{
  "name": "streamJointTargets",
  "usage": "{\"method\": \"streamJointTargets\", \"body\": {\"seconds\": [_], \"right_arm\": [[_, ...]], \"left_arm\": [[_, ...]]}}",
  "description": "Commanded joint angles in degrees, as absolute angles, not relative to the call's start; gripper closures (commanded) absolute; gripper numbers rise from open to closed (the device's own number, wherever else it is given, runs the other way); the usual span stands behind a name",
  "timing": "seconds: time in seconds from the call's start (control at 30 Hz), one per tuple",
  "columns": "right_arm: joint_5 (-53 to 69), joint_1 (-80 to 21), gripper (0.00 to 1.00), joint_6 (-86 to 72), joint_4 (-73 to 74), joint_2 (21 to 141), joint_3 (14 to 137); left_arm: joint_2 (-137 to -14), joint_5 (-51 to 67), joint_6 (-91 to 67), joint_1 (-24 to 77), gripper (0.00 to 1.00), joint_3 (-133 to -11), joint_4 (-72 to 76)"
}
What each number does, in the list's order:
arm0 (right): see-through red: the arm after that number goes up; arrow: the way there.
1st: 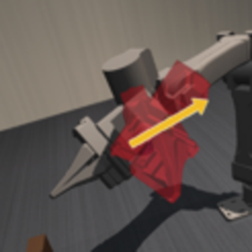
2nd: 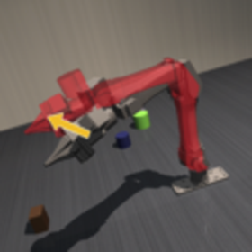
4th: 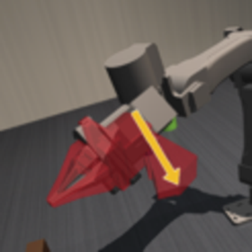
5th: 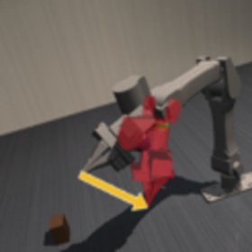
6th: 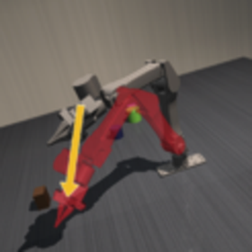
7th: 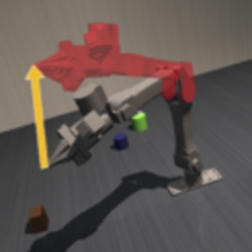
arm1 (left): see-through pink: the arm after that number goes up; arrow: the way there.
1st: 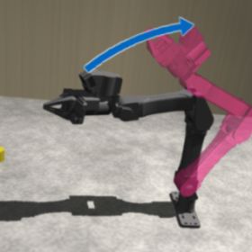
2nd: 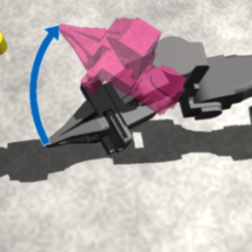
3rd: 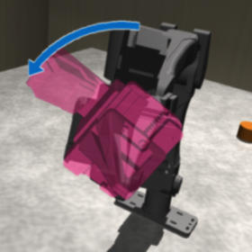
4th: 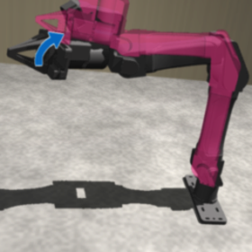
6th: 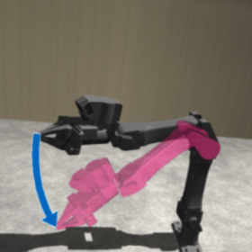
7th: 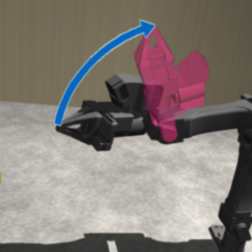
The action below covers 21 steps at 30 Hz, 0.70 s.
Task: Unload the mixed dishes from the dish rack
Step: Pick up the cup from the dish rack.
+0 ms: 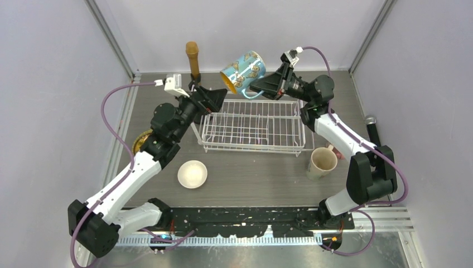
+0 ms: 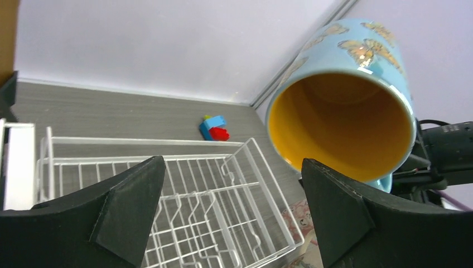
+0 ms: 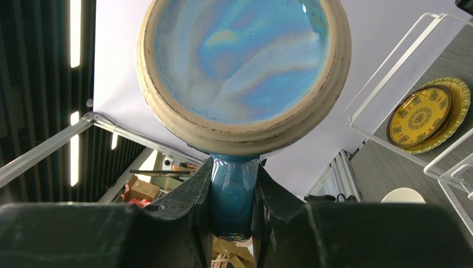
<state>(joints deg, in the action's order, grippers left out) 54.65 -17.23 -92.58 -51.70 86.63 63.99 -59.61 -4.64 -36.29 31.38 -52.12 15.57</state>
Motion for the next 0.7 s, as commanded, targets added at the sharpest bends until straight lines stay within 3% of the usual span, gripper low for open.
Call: {"method": "streamJointTargets", "body": {"seconds": [0.0,0.3,0.63,0.67], "right_arm": [[53.5,-18.6,0.99,-91.6,-58.5,85.3,67.5],[54.8,-21.2,0.99,-92.4,-60.3,86.9,68.6],[55.6,-23.6,0.99,-92.8,-60.8,89.2,70.3],[55.8,-23.6,0.99,-92.4,-60.6,89.4,70.3]], "left_arm": [[-60.7,-0.3,-38.8,30.6,0.04,-54.0,23.1],[-63.2,0.5,-41.7,30.2,0.21,-55.5,24.7],[-65.2,3.5,-45.3,29.9,0.83,-55.1,28.1],[-65.1,3.2,-45.6,29.9,0.94,-54.7,28.3]]}}
